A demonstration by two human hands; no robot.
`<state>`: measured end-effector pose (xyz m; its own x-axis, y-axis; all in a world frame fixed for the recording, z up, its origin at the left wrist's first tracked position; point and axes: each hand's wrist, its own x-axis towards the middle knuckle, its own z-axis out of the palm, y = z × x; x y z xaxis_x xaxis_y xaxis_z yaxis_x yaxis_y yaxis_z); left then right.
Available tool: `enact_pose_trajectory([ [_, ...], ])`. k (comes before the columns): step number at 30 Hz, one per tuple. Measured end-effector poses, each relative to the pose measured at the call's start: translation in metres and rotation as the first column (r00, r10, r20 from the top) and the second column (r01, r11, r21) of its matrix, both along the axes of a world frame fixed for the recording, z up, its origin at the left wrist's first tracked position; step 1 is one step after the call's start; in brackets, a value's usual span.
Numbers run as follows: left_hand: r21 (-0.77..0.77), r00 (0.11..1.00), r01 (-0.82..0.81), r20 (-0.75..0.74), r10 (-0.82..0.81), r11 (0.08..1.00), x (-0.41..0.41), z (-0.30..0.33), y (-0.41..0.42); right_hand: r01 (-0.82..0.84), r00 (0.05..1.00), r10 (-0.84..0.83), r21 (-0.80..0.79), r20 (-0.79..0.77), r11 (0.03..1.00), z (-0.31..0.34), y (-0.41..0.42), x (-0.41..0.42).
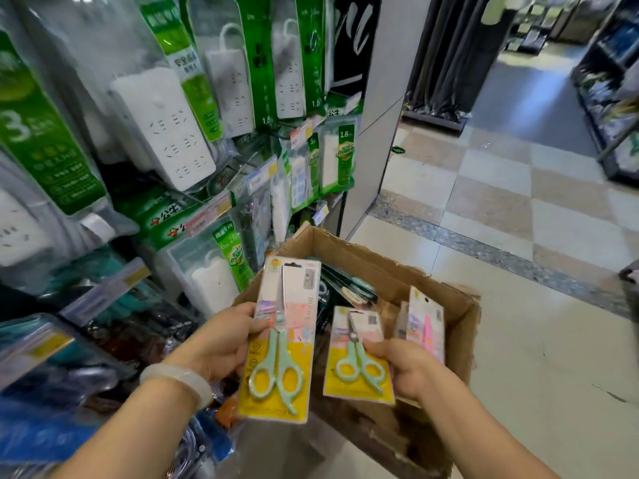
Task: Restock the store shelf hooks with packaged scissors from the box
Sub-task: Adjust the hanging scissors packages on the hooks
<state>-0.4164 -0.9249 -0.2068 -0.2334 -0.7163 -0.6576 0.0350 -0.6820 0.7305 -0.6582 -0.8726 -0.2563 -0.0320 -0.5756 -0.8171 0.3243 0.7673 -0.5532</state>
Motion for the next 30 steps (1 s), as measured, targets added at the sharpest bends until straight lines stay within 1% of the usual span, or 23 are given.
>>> enact_pose_trajectory([
  [1,-0.010,0.999,-0.026,-0.032,0.026,1.000,0.000,0.004,0.002,0.002,0.999,0.000,-0.045,0.043,0.999,0.012,0.008,0.003],
  [3,-0.040,0.992,-0.091,-0.087,0.088,0.995,0.002,0.012,0.008,0.018,0.998,-0.010,-0.136,0.059,0.991,0.030,0.017,0.015],
  [5,-0.081,0.982,-0.162,-0.112,0.153,0.983,0.007,0.021,0.013,0.008,0.999,0.001,-0.245,0.036,0.970,0.046,0.023,0.030],
  [8,-0.137,0.963,-0.254,-0.127,0.237,0.957,0.025,0.034,0.022,-0.072,0.996,0.045,-0.409,-0.075,0.909,0.074,0.024,0.057],
  [11,-0.220,0.943,-0.333,-0.103,0.318,0.917,0.055,0.046,0.035,-0.180,0.982,0.116,-0.553,-0.149,0.814,0.098,0.023,0.094],
  [14,-0.301,0.903,-0.429,-0.103,0.418,0.852,0.090,0.060,0.055,-0.301,0.950,0.172,-0.628,-0.259,0.718,0.116,0.023,0.145],
  [16,-0.325,0.843,-0.534,-0.140,0.518,0.780,0.116,0.072,0.075,-0.365,0.926,0.188,-0.653,-0.328,0.663,0.121,0.023,0.183],
  [18,-0.370,0.783,-0.613,-0.162,0.601,0.698,0.143,0.083,0.097,-0.413,0.910,0.236,-0.688,-0.341,0.596,0.125,0.028,0.223],
  [20,-0.417,0.704,-0.684,-0.163,0.692,0.598,0.172,0.091,0.121,-0.454,0.890,0.301,-0.731,-0.343,0.510,0.128,0.037,0.261],
  [22,-0.452,0.603,-0.752,-0.176,0.778,0.481,0.206,0.098,0.145,-0.468,0.876,0.334,-0.783,-0.349,0.409,0.134,0.048,0.297],
  [23,-0.486,0.554,-0.766,-0.168,0.815,0.421,0.226,0.102,0.160,-0.468,0.866,0.370,-0.804,-0.336,0.366,0.137,0.054,0.317],
  [25,-0.565,0.508,-0.742,-0.122,0.853,0.361,0.255,0.112,0.182,-0.481,0.838,0.437,-0.818,-0.326,0.314,0.141,0.061,0.344],
  [26,-0.591,0.458,-0.747,-0.125,0.880,0.305,0.273,0.119,0.198,-0.503,0.805,0.498,-0.815,-0.322,0.286,0.144,0.067,0.364],
  [28,-0.615,0.367,-0.766,-0.176,0.913,0.189,0.304,0.130,0.230,-0.536,0.728,0.619,-0.807,-0.293,0.248,0.151,0.077,0.400],
  [29,-0.623,0.331,-0.768,-0.190,0.924,0.147,0.317,0.135,0.244,-0.547,0.695,0.656,-0.808,-0.293,0.219,0.154,0.082,0.417],
  [30,-0.640,0.303,-0.759,-0.178,0.936,0.124,0.328,0.139,0.258,-0.551,0.680,0.670,-0.811,-0.297,0.199,0.158,0.088,0.433],
])
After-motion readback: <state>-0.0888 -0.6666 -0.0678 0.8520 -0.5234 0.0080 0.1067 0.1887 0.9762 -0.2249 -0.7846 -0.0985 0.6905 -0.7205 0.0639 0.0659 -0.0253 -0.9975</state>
